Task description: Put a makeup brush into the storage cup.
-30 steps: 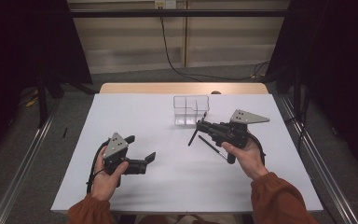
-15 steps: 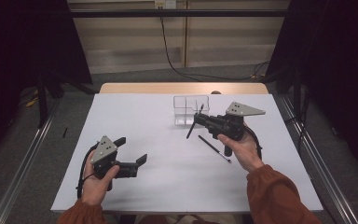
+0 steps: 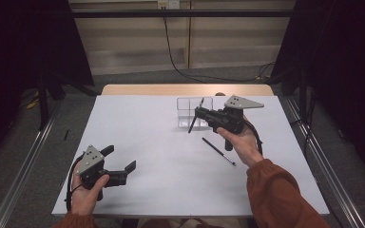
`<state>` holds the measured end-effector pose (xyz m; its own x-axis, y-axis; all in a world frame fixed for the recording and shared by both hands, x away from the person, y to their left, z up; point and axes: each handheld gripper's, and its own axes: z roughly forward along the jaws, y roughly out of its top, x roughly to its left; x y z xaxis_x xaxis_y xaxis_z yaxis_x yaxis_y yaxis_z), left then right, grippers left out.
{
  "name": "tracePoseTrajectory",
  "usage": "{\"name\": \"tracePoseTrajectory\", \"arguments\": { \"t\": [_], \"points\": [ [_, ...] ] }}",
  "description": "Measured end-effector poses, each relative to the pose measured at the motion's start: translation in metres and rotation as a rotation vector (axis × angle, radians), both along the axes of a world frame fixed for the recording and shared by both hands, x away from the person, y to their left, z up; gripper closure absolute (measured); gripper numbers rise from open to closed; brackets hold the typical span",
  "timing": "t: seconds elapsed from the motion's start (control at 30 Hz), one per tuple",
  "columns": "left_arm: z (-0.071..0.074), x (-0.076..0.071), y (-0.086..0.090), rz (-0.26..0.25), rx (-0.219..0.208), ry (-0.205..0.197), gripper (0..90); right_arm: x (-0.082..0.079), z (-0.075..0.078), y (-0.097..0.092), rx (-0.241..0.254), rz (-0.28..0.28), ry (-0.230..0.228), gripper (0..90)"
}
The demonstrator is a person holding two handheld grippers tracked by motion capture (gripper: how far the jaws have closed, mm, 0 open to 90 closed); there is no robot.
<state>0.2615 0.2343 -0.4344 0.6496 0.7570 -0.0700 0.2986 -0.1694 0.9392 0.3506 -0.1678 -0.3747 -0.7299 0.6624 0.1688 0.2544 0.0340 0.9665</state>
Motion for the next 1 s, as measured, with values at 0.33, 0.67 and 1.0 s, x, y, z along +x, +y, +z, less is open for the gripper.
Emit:
{"name": "tracePoseTrajectory", "arguments": {
  "t": [0.33,0.67,1.0],
  "points": [
    [-0.002,-0.004,0.002,0.002,-0.015,-0.037,2.4,0.016,0.013,0.006,-0.015,-0.018,-0.02,83.6],
    [-0.004,-0.009,-0.002,-0.013,0.02,-0.036,2.3,0.035,0.019,0.011,-0.018,-0.042,-0.016,83.7],
    [-0.004,-0.007,0.0,-0.013,0.003,-0.031,1.8,0.053,0.029,0.011,-0.033,-0.074,-0.029,83.6]
  ]
}}
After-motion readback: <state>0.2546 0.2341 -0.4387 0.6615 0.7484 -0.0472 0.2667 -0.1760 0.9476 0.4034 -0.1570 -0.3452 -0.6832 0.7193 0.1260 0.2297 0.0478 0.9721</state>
